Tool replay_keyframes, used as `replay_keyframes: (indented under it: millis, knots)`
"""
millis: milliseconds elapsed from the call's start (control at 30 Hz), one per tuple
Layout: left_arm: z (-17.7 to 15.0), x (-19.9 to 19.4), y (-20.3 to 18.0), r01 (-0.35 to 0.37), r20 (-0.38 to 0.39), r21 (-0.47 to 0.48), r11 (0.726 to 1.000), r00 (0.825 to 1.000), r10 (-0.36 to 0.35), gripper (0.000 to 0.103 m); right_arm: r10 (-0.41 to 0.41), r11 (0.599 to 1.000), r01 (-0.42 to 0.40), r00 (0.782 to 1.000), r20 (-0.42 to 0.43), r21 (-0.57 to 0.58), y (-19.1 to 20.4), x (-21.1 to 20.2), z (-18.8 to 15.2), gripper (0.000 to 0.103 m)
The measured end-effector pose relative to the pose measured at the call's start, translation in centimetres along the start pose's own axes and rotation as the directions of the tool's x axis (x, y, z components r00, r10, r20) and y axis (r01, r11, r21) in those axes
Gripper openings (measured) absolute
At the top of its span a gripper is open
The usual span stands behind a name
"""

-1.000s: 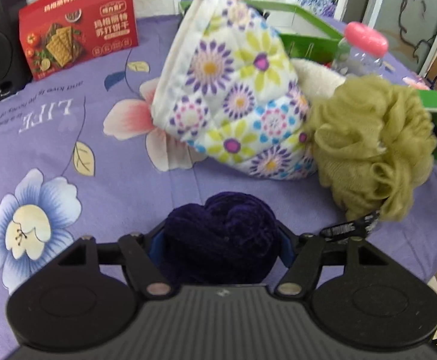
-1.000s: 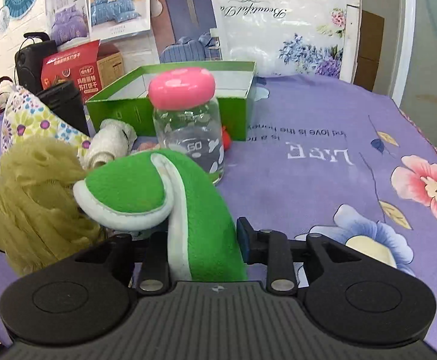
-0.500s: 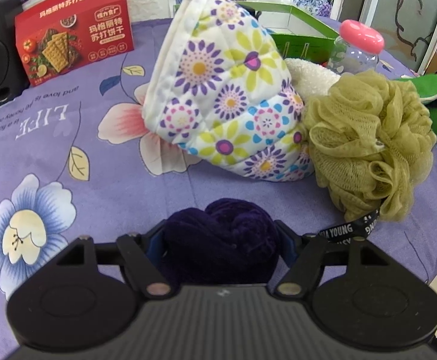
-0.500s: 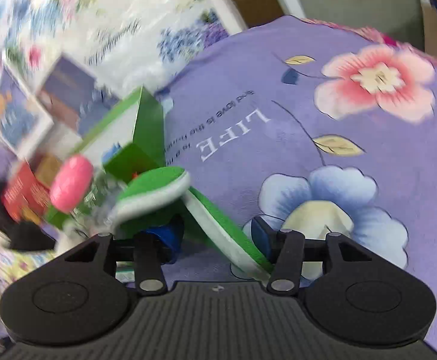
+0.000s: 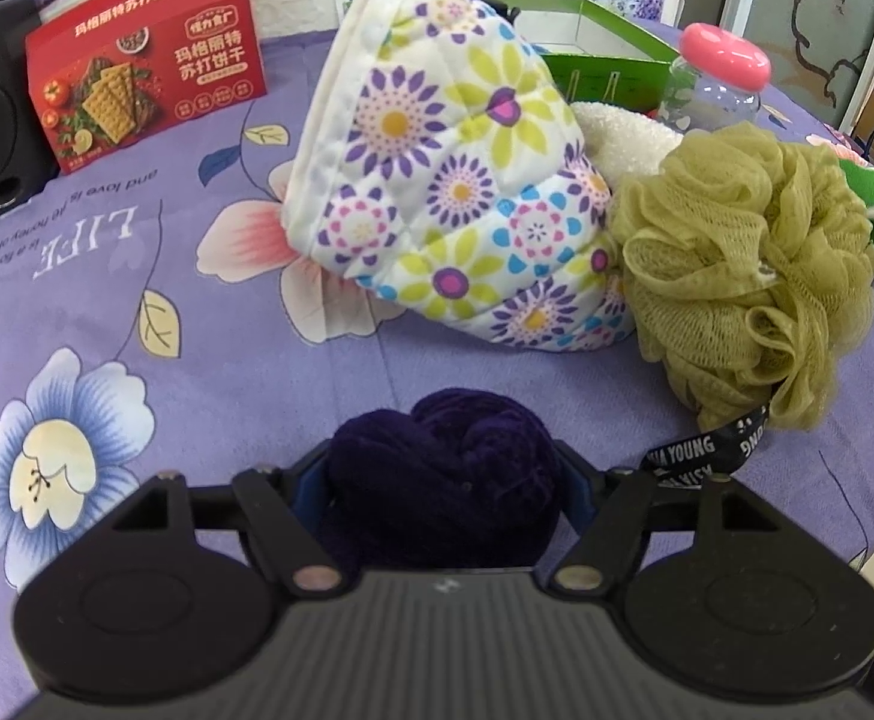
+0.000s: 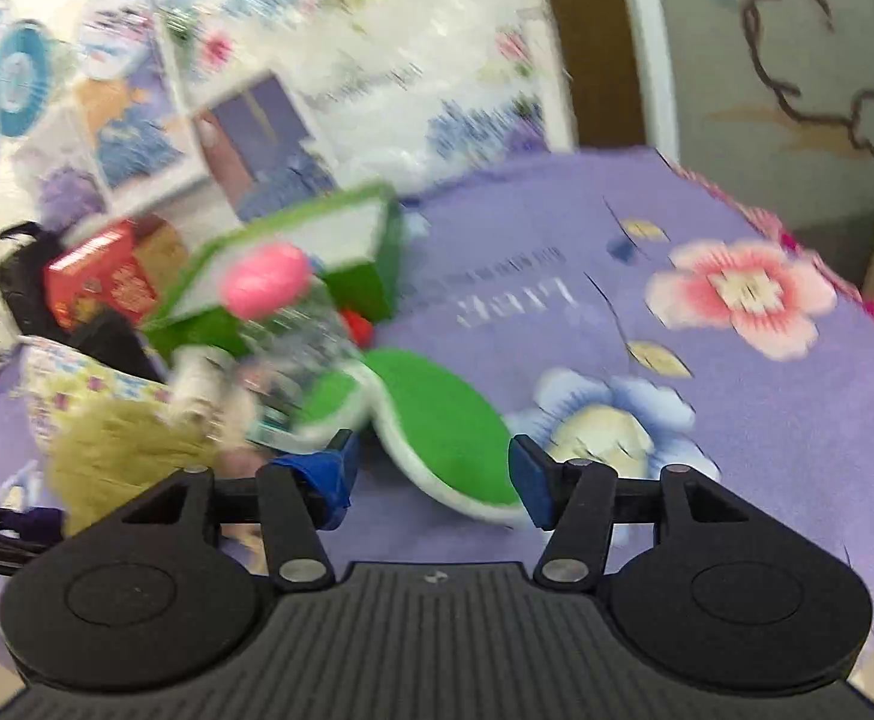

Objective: Organize soft objects

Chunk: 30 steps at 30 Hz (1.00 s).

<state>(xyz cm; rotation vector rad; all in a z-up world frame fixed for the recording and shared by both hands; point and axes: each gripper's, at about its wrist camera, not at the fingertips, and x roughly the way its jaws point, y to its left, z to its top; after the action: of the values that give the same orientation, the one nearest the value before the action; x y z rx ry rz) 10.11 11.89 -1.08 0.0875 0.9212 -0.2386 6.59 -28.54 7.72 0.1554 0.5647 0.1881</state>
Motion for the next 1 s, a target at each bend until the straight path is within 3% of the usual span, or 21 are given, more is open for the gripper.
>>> replay_keyframes:
  millis: [100, 200, 300, 500, 667, 733, 800, 833, 867, 1000]
  knots:
    - [0.0, 0.1, 0.1, 0.008, 0.000, -0.004, 1.000, 1.000, -0.008, 0.073, -0.042, 0.982, 0.051, 0.998, 0.056, -0.180, 3.3, 0.8, 0.6, 0.046]
    - [0.0, 0.1, 0.3, 0.012, 0.000, -0.007, 1.000, 1.000, -0.012, 0.073, -0.116, 0.937, 0.103, 0.993, -0.017, -0.333, 5.2, 5.8, 0.4, 0.048]
    - [0.0, 0.2, 0.2, 0.012, -0.002, 0.006, 1.000, 1.000, -0.012, 0.073, -0.171, 0.915, 0.123, 0.981, -0.095, -0.384, 4.8, 10.7, 0.1, 0.048]
    - [0.1, 0.6, -0.1, 0.006, -0.002, 0.036, 0.999, 1.000, -0.006, 0.073, -0.172, 0.931, 0.083, 0.959, -0.226, -0.356, 3.0, 14.4, -0.3, 0.053]
    - [0.0, 0.7, 0.0, 0.010, 0.000, 0.027, 1.000, 1.000, -0.010, 0.073, -0.112, 0.975, 0.064, 0.969, -0.221, -0.215, 0.4, 14.9, -1.0, 0.068]
    - [0.0, 0.7, 0.2, 0.005, 0.002, 0.014, 1.000, 1.000, -0.005, 0.069, -0.094, 0.983, 0.052, 0.966, -0.240, -0.176, -0.2, 15.2, -0.8, 0.069]
    - [0.1, 0.6, 0.3, -0.002, 0.001, -0.003, 1.000, 1.000, 0.002, 0.067, -0.087, 0.982, 0.045, 0.970, -0.227, -0.184, 0.1, 14.9, -0.8, 0.063]
    - [0.3, 0.5, 0.3, -0.012, 0.004, -0.004, 1.000, 1.000, 0.012, 0.066, -0.075, 0.981, 0.036, 0.977, -0.200, -0.190, 0.5, 13.9, -0.8, 0.042]
    - [0.2, 0.1, 0.1, -0.030, 0.016, -0.002, 1.000, 0.999, 0.030, 0.065, -0.066, 0.978, 0.029, 0.982, -0.177, -0.205, 0.8, 13.2, -0.9, 0.008]
    - [0.1, -2.6, -0.5, -0.055, 0.102, 0.008, 0.998, 0.993, 0.054, 0.065, -0.021, 0.972, -0.005, 0.994, -0.109, -0.236, 1.7, 9.9, -0.9, 0.001]
